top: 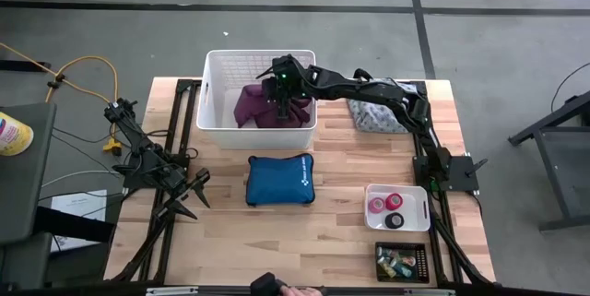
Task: Pick & Place Medicine items
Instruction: Put the violet patient gown into the white laundry bin, then put the blue patterned patient gown into the white laundry bin
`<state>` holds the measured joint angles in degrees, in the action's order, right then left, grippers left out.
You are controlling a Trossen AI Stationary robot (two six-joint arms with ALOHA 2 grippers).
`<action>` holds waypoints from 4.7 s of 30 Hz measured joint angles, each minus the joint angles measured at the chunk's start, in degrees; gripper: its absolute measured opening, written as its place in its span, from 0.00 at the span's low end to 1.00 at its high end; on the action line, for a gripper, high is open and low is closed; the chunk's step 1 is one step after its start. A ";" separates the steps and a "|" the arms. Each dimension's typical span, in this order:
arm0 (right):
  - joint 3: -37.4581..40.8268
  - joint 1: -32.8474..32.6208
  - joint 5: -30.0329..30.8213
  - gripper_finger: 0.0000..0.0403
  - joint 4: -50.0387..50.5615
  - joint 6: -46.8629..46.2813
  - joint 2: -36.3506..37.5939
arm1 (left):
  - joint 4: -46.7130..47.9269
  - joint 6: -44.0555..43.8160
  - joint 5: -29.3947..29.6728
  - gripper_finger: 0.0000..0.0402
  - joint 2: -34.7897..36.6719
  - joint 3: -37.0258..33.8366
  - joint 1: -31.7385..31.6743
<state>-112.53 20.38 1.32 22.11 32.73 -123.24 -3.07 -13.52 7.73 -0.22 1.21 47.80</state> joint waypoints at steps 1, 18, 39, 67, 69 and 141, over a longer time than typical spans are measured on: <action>0.00 0.00 -0.01 0.02 0.00 0.00 0.00 | 0.00 0.00 0.01 0.50 -0.01 0.01 0.01; 0.00 0.00 0.20 0.38 -0.12 -3.01 0.00 | 0.00 0.00 -0.01 0.50 -0.01 0.01 0.01; -0.08 -0.98 -0.04 0.43 -6.88 -2.53 6.15 | 0.00 0.00 0.01 0.50 0.00 0.01 0.00; -0.07 -1.72 7.54 0.43 24.71 -14.85 17.31 | 0.00 0.00 0.00 0.50 -0.01 -0.01 0.00; -0.04 -1.46 7.39 0.43 29.45 -16.41 18.14 | 0.01 0.01 -0.01 0.50 -0.01 0.00 0.00; 66.69 -8.90 11.09 0.43 21.75 -42.95 58.10 | 0.00 0.00 0.01 0.50 0.01 -0.01 0.00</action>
<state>-45.84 11.49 12.41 43.86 -10.22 -65.14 -3.07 -13.52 7.75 -0.21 1.19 47.80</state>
